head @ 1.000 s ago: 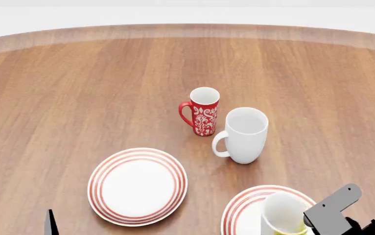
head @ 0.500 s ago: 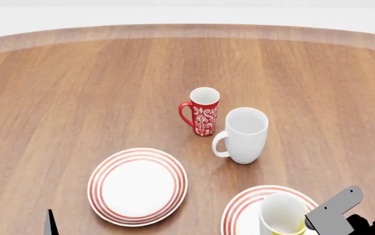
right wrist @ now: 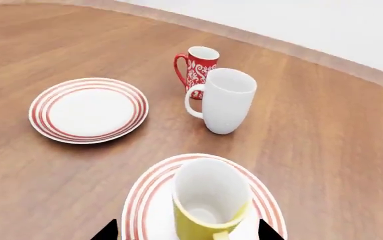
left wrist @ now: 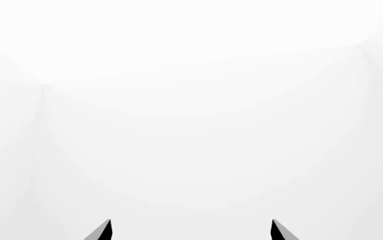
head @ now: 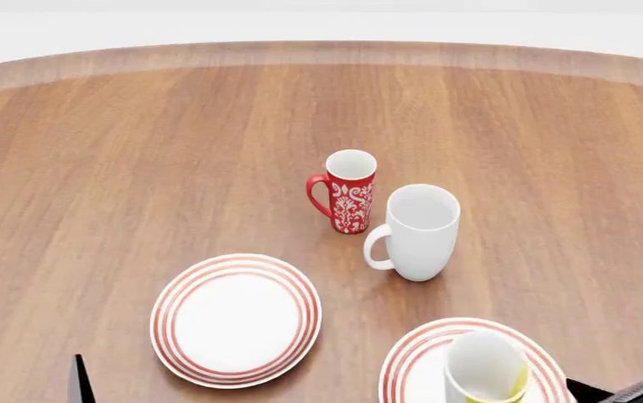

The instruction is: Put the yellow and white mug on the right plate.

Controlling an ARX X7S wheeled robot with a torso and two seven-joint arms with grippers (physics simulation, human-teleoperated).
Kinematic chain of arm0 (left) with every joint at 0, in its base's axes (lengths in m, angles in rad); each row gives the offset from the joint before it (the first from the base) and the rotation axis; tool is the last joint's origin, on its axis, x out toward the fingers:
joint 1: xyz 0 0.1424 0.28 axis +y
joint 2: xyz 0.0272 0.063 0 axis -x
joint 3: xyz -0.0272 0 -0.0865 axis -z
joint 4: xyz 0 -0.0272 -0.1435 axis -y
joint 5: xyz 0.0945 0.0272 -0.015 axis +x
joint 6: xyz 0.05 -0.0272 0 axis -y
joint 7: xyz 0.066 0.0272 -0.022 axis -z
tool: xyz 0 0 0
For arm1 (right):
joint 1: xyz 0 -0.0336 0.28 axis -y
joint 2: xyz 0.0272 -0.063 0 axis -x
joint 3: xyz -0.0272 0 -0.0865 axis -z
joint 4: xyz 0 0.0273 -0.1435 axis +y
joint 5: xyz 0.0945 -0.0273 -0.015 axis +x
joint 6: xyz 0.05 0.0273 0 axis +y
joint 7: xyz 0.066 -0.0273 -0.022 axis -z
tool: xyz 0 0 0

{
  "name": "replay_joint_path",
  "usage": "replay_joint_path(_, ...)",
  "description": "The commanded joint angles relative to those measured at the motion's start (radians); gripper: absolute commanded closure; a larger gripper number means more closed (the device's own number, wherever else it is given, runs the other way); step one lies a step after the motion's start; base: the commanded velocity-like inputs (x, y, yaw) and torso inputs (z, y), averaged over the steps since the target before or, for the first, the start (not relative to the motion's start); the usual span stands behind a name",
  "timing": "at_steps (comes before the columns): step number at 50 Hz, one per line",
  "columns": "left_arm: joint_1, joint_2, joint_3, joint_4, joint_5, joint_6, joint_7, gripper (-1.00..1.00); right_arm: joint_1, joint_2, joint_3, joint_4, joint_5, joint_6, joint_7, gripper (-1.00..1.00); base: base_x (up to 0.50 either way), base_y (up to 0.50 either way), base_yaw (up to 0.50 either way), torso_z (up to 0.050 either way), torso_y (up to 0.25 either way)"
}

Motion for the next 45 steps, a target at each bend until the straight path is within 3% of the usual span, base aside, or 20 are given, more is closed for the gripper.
replay_joint_path(1, -0.003, 0.012, -0.035, 0.017, -0.008, -0.02, 0.023, -1.0, -0.275, -0.062, 0.238, -0.194, 0.063, -0.218, 0.043, -1.0, 0.0, 0.0, 0.0, 0.0, 0.0)
replay_joint_path(10, 0.012, -0.049, -0.062, 0.009, 0.002, -0.044, 0.038, -1.0, -0.265, -0.253, 0.228, -0.18, -0.055, -0.466, 0.061, -1.0, 0.0, 0.0, 0.0, 0.0, 0.0)
replay_joint_path(14, 0.054, -0.106, -0.092, 0.001, 0.003, -0.057, 0.04, -1.0, -0.266, -0.319, 0.256, -0.179, -0.015, -0.538, 0.071, -1.0, 0.0, 0.0, 0.0, 0.0, 0.0)
replay_joint_path(29, 0.056, -0.172, -0.24, -0.175, 0.091, 0.016, -0.113, -1.0, -0.103, -0.514, 0.328, 0.003, -0.086, -0.7, 0.218, -1.0, 0.0, 0.0, 0.0, 0.0, 0.0)
replay_joint_path(32, 0.042, -0.182, -0.294, -0.175, 0.105, 0.016, -0.16, -1.0, -0.056, -0.55, 0.372, 0.031, -0.146, -0.788, 0.26, -1.0, 0.0, 0.0, 0.0, 0.0, 0.0)
replay_joint_path(33, 0.04, -0.185, -0.334, -0.17, 0.141, 0.011, -0.202, -1.0, -0.024, -0.579, 0.416, 0.067, -0.264, -0.899, 0.297, -1.0, 0.0, 0.0, 0.0, 0.0, 0.0)
replay_joint_path(36, 0.047, -0.184, -0.412, -0.168, 0.137, 0.0, -0.27, -1.0, 0.01, -0.582, 0.459, 0.041, -0.202, -0.895, 0.34, -1.0, 0.0, 0.0, 0.0, 0.0, 0.0)
replay_joint_path(40, 0.03, -0.188, -0.49, -0.162, 0.097, -0.033, -0.313, -1.0, 0.061, -0.61, 0.538, 0.05, -0.294, -0.957, 0.43, -1.0, 0.0, 0.0, 0.0, 0.0, 0.0)
replay_joint_path(45, 0.017, -0.214, -0.633, -0.013, 0.063, -0.099, -0.356, -1.0, 0.136, -0.629, 0.62, -0.002, -0.372, -1.016, 0.524, -1.0, 0.0, 0.0, 0.0, 0.0, 0.0)
